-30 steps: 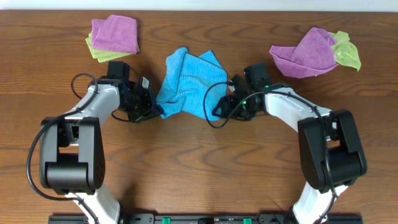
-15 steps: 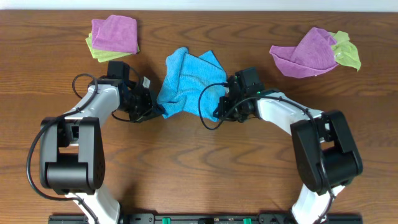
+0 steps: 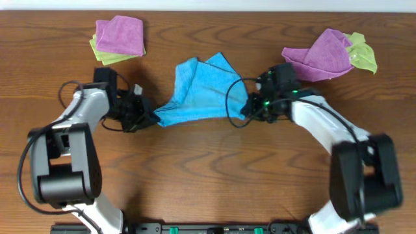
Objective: Fold the cloth
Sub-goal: 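Lift the blue cloth with both grippers and stretch it apart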
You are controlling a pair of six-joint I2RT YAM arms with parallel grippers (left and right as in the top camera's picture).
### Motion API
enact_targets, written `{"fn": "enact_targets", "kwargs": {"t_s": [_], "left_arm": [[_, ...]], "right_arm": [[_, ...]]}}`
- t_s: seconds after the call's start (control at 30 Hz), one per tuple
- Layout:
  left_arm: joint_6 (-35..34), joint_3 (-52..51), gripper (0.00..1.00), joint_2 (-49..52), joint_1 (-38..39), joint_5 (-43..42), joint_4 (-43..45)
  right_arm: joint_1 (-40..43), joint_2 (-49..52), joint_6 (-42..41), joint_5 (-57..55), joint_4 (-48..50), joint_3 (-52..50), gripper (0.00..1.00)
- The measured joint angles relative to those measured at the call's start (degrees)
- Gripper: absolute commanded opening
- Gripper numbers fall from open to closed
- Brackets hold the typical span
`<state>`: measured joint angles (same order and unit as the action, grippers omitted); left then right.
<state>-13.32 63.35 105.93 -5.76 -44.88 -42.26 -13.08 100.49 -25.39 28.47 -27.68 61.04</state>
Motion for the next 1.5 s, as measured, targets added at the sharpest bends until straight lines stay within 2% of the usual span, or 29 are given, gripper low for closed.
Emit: {"fn": "enact_targets", "kwargs": {"t_s": [0.27, 0.4, 0.53, 0.63, 0.87, 0.97, 1.13, 1.3, 1.5], "left_arm": [[4.7, 0.0, 0.06, -4.7, 0.6, -2.2, -8.7], [4.9, 0.0, 0.06, -8.0, 0.6, -4.8, -8.7], [1.9, 0.0, 0.06, -13.2, 0.6, -7.0, -6.7], [-1.6, 0.0, 0.06, -16.6, 0.6, -7.6, -2.3], [-14.0, 0.1, 0.06, -23.1, 1.1, -6.2, 19.7], [-18.1, 0.1, 0.06, -23.3, 2.7, -4.3, 25.2], [-20.4, 0.1, 0.06, -23.3, 6.6, 2.0, 29.4], [-22.1, 0.1, 0.06, -22.8, 7.1, 9.5, 36.3], [-23.4, 0.1, 0.06, -16.3, 7.1, 12.5, 44.9]], "right_arm": [[-1.5, -8.1, 0.4, 0.2, -8.9, 0.0, 0.01], [-1.9, -13.3, 0.4, 0.2, -9.4, 0.0, 0.01], [-1.9, -20.2, 0.3, -0.7, -6.9, 0.0, 0.01], [-1.9, -23.6, 0.1, -2.6, -4.2, 0.0, 0.01], [-1.9, -23.3, -1.0, -5.2, 7.0, -0.1, 0.01], [-1.9, -22.5, -1.3, -6.0, 11.1, -0.1, 0.01], [-1.9, -20.1, -1.4, -8.4, 17.6, -0.1, 0.01], [-1.2, -15.2, -1.4, -9.2, 23.8, 0.1, 0.01], [0.1, -10.0, -1.4, -10.4, 27.2, 2.8, 0.01]]}}
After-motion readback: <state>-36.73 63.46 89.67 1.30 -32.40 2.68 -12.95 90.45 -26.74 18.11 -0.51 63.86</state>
